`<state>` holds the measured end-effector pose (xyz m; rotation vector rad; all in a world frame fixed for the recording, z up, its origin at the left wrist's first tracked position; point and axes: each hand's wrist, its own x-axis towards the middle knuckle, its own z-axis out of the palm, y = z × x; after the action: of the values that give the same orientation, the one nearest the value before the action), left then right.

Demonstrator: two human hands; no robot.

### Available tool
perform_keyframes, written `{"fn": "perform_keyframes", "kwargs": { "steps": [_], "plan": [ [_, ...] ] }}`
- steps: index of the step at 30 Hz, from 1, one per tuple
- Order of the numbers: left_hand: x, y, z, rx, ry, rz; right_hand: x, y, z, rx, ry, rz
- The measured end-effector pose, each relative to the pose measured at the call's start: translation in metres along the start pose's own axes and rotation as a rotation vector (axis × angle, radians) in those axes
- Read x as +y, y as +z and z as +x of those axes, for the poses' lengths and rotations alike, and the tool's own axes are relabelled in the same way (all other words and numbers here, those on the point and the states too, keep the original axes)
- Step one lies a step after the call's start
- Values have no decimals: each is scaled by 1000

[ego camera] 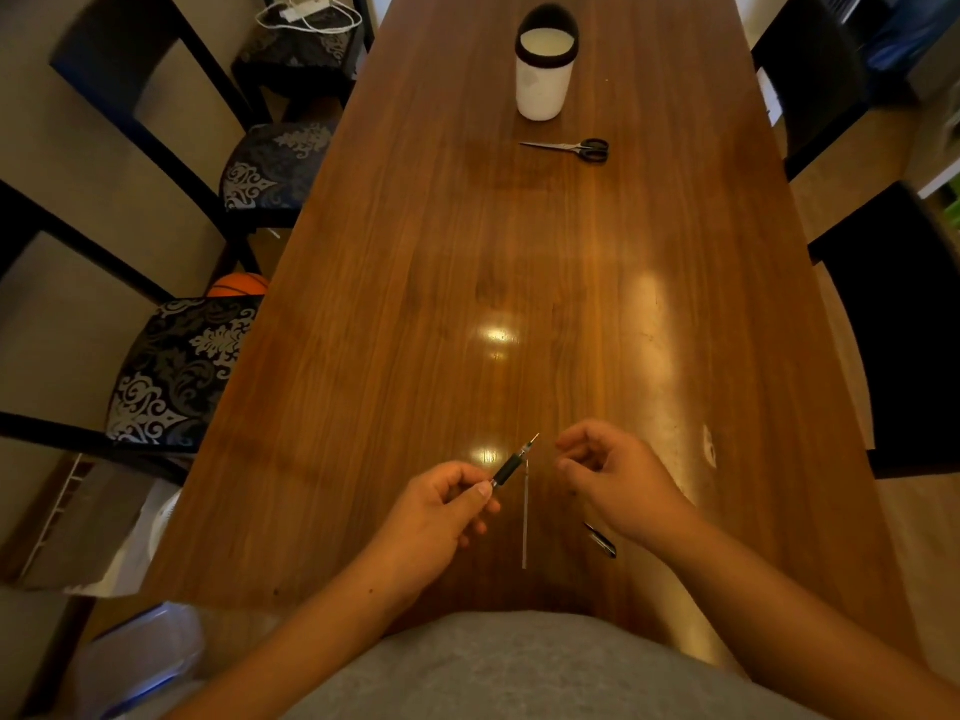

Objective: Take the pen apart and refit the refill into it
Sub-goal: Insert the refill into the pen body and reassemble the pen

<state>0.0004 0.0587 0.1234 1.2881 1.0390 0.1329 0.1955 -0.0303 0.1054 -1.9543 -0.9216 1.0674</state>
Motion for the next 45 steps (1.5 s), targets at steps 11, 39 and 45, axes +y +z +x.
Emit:
{"fn": "perform_keyframes", "kwargs": {
  "steps": [11,39,45],
  "plan": [
    [-39,-10,47,-26,-193,131,92,1,33,-114,74,-653],
    [-3,16,36,-113,4,80,5,-35,18,-128,-98,278],
    [-1,22,23,-148,57,60,-3,-39,-2,-158,-143,248]
  ]
}}
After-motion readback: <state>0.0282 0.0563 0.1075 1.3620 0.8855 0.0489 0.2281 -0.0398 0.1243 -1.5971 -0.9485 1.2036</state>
